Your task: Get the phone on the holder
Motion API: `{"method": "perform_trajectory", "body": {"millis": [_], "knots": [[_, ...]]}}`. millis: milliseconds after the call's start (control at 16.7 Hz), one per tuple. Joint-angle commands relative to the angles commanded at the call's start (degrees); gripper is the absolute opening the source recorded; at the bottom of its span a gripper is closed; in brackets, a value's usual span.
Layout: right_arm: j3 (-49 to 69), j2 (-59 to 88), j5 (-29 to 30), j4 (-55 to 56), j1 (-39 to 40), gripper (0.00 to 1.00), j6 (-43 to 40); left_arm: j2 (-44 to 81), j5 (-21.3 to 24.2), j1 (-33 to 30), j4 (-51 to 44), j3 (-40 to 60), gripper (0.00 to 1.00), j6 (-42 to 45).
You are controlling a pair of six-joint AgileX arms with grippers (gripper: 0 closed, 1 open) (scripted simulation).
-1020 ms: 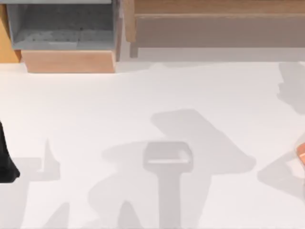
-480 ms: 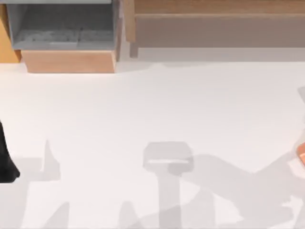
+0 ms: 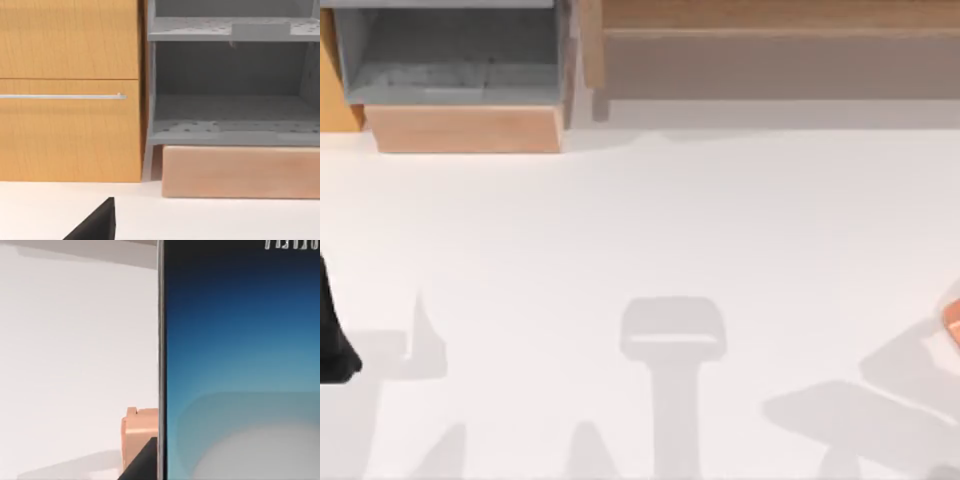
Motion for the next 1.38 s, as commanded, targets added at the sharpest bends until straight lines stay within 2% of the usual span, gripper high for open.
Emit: {"method": "perform_trajectory", "body": {"millis": [360,780,1020,1380], "knots": [[-9.7,-5.6,-6.4,2.8,-2.3,0.00,-4.3,0.0,0.0,0.0,0.0,0.0,1.00,0.0],[-9.6,-5.4,-6.3,2.7,-2.1,0.00,-4.1,0.0,0.0,0.0,0.0,0.0,1.00,0.0],[-9.8,-5.7,-5.1,5.6,0.2,0.00,-1.6,0.0,0.0,0.0,0.0,0.0,1.00,0.0],[-12.2,-3.2,1.0,16.6,8.3,0.00,7.7,0.0,0.0,0.0,0.0,0.0,1.00,0.0]]}}
